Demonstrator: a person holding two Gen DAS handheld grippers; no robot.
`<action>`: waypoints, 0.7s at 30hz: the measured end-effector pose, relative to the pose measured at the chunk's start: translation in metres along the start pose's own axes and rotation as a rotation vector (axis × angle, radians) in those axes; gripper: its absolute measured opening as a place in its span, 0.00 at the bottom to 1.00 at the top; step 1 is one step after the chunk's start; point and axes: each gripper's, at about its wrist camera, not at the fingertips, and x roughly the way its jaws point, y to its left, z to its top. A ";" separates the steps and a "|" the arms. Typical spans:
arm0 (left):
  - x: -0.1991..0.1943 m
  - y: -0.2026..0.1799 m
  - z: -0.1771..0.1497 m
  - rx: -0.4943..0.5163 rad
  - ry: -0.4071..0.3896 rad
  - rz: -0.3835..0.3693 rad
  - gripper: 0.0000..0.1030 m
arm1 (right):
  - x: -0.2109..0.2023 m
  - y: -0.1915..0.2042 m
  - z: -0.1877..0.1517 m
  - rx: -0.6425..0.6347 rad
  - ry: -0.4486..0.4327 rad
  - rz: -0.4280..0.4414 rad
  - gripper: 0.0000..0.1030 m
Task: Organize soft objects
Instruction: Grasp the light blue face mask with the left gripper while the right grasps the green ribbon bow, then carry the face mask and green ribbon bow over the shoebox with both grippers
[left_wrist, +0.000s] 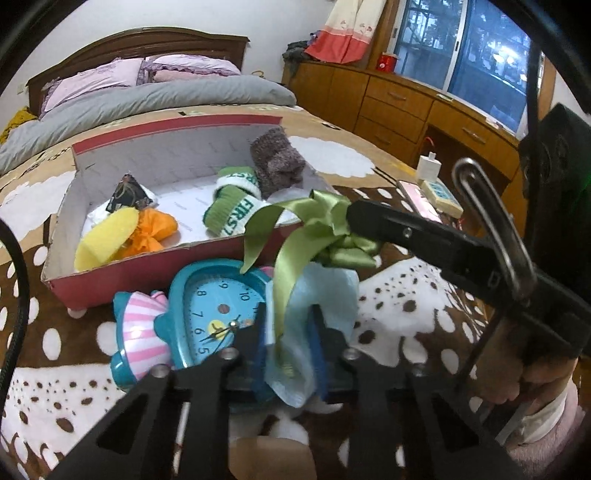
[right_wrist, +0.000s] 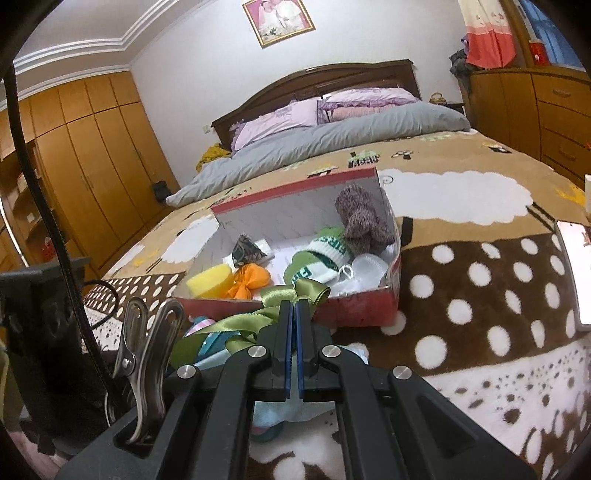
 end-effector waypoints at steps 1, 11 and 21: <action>-0.001 -0.001 0.000 0.007 -0.004 -0.001 0.13 | -0.001 0.000 0.000 -0.001 -0.003 -0.001 0.03; -0.034 0.002 0.001 -0.014 -0.084 0.001 0.06 | -0.016 0.004 0.011 -0.021 -0.042 -0.024 0.03; -0.080 0.019 0.022 -0.005 -0.227 0.116 0.06 | -0.025 0.010 0.021 -0.049 -0.068 -0.035 0.03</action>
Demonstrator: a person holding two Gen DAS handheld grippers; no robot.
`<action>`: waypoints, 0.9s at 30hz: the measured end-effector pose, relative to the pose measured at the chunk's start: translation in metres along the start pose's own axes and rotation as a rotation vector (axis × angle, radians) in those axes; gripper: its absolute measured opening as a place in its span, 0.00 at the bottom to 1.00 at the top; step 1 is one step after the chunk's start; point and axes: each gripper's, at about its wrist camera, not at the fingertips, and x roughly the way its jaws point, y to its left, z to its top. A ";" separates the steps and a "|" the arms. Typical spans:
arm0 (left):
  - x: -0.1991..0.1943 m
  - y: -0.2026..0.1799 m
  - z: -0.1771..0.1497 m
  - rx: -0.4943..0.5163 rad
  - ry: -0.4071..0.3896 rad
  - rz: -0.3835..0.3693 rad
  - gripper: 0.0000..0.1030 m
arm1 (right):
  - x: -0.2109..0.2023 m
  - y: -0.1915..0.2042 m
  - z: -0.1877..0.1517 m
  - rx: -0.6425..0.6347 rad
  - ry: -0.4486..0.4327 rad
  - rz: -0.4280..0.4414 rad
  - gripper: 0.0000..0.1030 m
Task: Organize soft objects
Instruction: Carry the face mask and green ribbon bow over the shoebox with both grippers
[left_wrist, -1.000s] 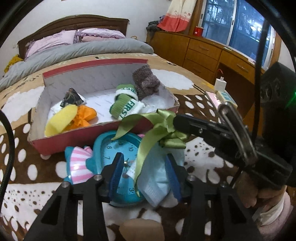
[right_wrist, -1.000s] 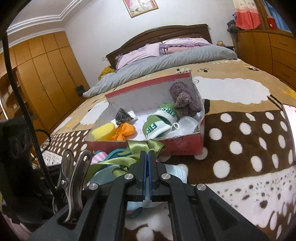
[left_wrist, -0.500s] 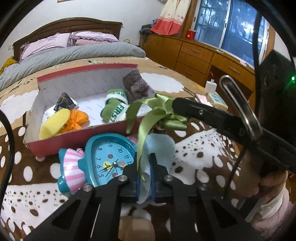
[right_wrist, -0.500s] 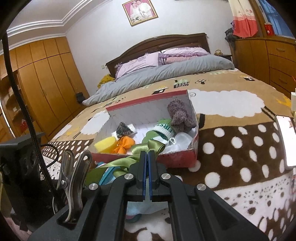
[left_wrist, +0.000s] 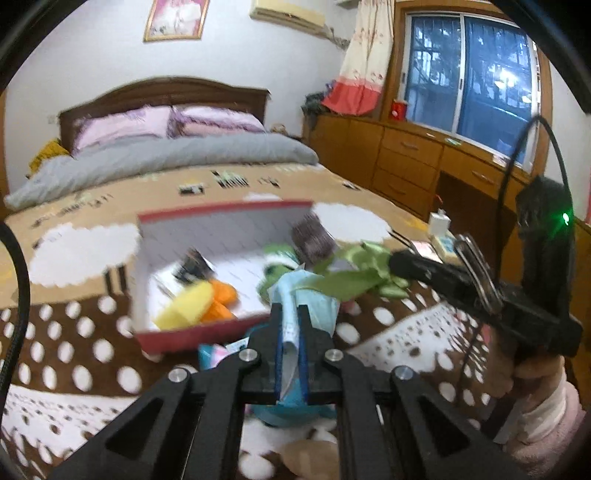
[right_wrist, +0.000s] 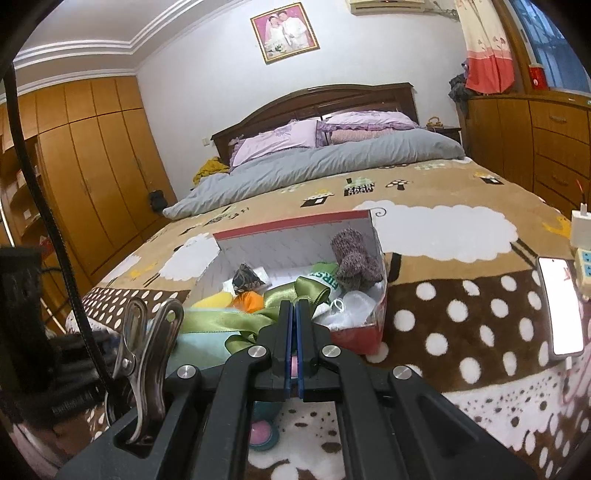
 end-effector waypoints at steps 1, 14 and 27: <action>-0.001 0.003 0.003 0.004 -0.011 0.018 0.06 | 0.000 0.001 0.001 -0.004 -0.001 0.000 0.03; 0.015 0.033 0.043 0.007 -0.061 0.137 0.06 | 0.012 0.017 0.026 -0.082 -0.025 -0.005 0.03; 0.058 0.055 0.057 -0.010 -0.038 0.201 0.06 | 0.048 0.025 0.053 -0.137 -0.023 0.007 0.03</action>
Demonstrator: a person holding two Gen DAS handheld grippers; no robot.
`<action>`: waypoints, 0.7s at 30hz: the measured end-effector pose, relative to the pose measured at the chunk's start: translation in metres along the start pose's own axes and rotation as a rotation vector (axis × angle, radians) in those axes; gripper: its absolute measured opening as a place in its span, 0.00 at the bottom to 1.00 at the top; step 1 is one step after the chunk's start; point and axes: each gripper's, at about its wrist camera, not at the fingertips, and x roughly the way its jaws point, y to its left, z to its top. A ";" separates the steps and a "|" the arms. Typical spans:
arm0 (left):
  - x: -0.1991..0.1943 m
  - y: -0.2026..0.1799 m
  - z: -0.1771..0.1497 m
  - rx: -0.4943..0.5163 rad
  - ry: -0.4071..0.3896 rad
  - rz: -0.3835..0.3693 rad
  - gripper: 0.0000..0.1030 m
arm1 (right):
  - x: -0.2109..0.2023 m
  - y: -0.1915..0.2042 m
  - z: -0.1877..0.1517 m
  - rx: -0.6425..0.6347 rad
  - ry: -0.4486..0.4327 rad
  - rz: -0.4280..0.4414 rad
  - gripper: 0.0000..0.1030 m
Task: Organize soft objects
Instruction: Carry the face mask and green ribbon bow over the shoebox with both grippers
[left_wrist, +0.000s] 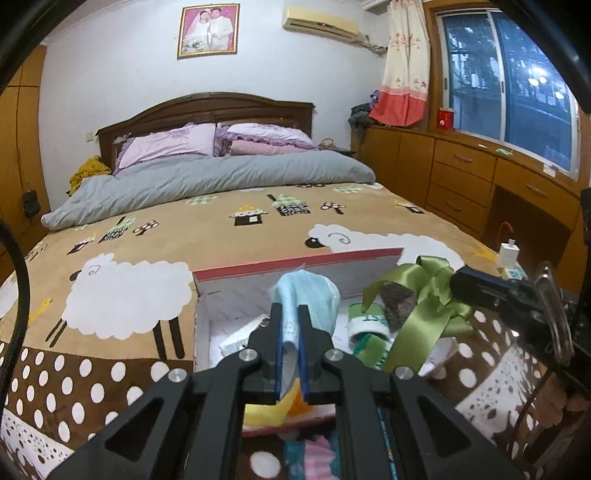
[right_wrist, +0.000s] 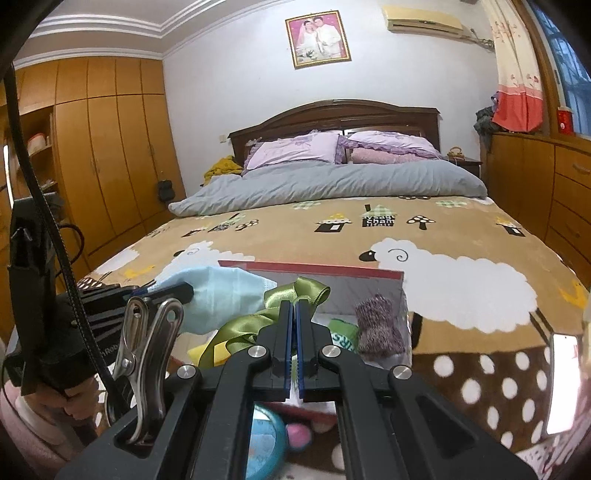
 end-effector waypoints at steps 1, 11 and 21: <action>0.005 0.003 0.001 -0.004 0.003 0.004 0.06 | 0.003 0.001 0.000 -0.001 0.002 0.002 0.03; 0.051 0.024 -0.003 -0.054 0.048 0.043 0.06 | 0.054 -0.004 0.000 -0.012 0.034 -0.007 0.03; 0.087 0.035 -0.020 -0.084 0.121 0.071 0.07 | 0.103 -0.014 -0.015 -0.033 0.111 -0.056 0.03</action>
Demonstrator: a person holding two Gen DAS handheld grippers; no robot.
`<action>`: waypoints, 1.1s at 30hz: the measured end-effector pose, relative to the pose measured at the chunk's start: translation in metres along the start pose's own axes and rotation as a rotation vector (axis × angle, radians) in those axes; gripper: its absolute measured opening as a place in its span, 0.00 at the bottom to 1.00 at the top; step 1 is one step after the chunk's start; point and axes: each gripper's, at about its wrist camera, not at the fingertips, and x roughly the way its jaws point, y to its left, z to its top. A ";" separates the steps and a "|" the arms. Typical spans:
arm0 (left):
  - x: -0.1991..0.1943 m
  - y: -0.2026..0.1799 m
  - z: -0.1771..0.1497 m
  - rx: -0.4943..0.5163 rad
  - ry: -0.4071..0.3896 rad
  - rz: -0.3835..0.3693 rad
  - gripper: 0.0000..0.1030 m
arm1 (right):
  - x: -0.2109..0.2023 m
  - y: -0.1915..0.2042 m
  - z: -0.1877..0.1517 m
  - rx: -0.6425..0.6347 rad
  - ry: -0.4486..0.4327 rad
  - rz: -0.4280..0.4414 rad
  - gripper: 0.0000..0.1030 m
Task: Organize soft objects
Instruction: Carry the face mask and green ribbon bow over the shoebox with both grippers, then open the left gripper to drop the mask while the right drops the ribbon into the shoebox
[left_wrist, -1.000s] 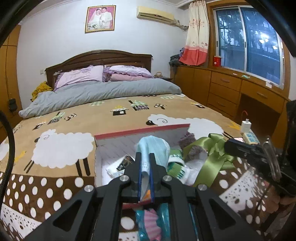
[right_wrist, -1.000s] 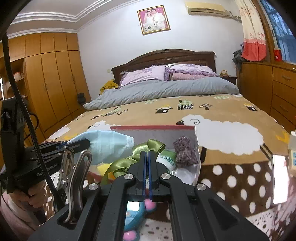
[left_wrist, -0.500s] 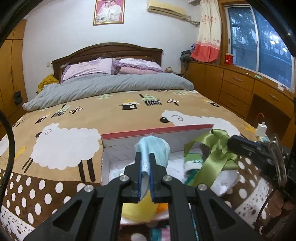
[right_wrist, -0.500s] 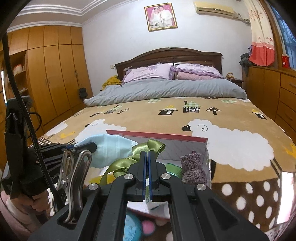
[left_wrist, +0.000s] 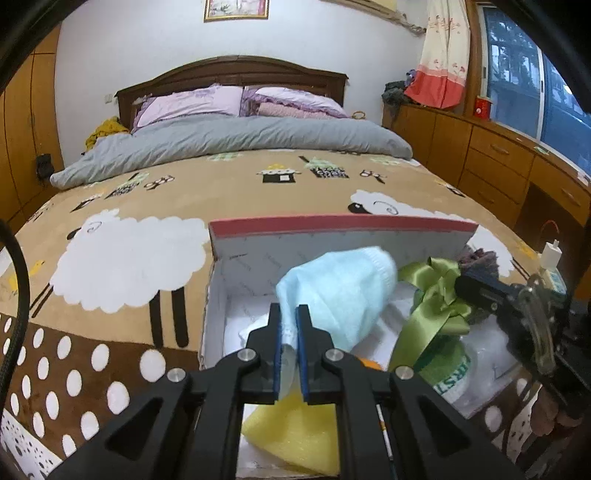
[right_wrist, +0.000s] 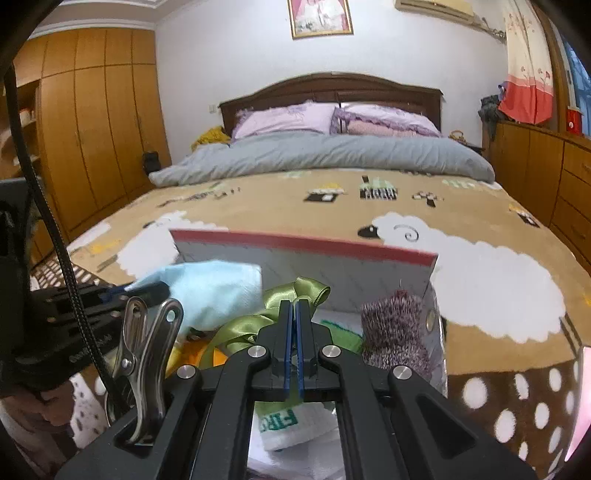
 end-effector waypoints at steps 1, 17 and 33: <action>0.001 0.001 0.000 -0.001 0.002 0.002 0.07 | 0.003 -0.002 -0.002 0.003 0.008 -0.002 0.03; -0.015 -0.002 0.000 0.010 -0.012 -0.011 0.45 | 0.001 -0.019 -0.013 0.074 0.026 -0.004 0.31; -0.068 -0.005 -0.015 0.013 -0.032 -0.035 0.51 | -0.047 -0.006 -0.014 0.085 -0.006 0.028 0.34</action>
